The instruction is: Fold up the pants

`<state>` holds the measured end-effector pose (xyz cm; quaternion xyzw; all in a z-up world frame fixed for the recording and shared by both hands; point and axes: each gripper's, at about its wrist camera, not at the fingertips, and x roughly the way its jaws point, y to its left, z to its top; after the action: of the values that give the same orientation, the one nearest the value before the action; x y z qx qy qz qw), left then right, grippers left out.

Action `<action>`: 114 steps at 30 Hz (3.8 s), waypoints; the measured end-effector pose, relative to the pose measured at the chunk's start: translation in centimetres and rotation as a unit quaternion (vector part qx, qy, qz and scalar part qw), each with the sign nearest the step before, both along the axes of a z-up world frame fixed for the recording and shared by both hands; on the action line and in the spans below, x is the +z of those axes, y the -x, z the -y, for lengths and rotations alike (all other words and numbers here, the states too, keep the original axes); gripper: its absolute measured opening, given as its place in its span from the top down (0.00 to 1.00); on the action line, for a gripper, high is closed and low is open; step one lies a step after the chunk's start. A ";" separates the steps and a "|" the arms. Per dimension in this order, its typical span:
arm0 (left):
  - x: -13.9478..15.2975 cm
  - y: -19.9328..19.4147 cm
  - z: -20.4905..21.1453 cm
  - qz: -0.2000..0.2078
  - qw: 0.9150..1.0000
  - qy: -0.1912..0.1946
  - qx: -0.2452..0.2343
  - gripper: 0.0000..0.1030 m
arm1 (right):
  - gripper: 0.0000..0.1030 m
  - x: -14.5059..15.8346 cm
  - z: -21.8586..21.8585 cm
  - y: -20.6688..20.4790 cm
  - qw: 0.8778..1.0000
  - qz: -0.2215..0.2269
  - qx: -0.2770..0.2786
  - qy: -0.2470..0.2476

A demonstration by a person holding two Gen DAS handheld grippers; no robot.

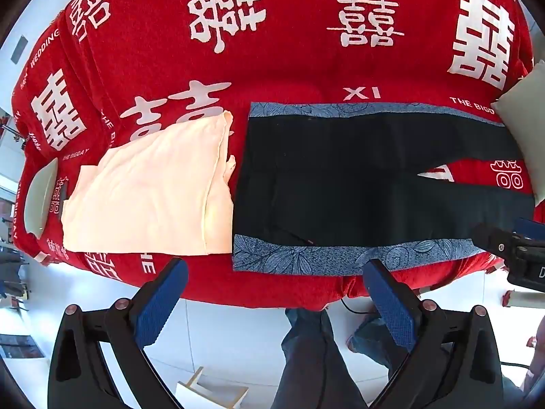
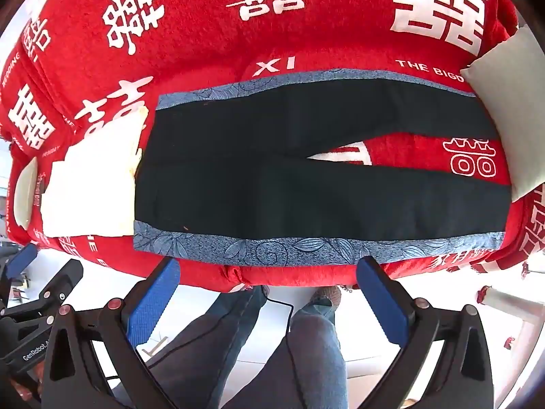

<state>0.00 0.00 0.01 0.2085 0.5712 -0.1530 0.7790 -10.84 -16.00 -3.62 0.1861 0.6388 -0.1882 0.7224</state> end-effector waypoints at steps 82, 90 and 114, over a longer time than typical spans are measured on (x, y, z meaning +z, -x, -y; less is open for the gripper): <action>-11.0 -0.5 -3.1 -0.117 0.974 0.142 0.136 0.00 | 0.00 -8.9 5.5 6.5 0.953 0.129 -0.106 -0.251; -21.3 -0.4 -6.3 -0.175 0.944 0.228 0.161 0.00 | 0.19 -21.8 0.8 6.9 0.911 0.153 -0.132 -0.361; -25.2 -3.9 -4.5 -0.228 0.891 0.342 0.193 0.00 | 0.27 -20.3 3.7 5.0 0.821 0.324 -0.162 -0.442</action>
<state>3.88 4.53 -25.23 -0.2260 0.6745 -0.2285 0.6647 -15.84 -19.69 -23.90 0.6368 0.3434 0.0711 0.6867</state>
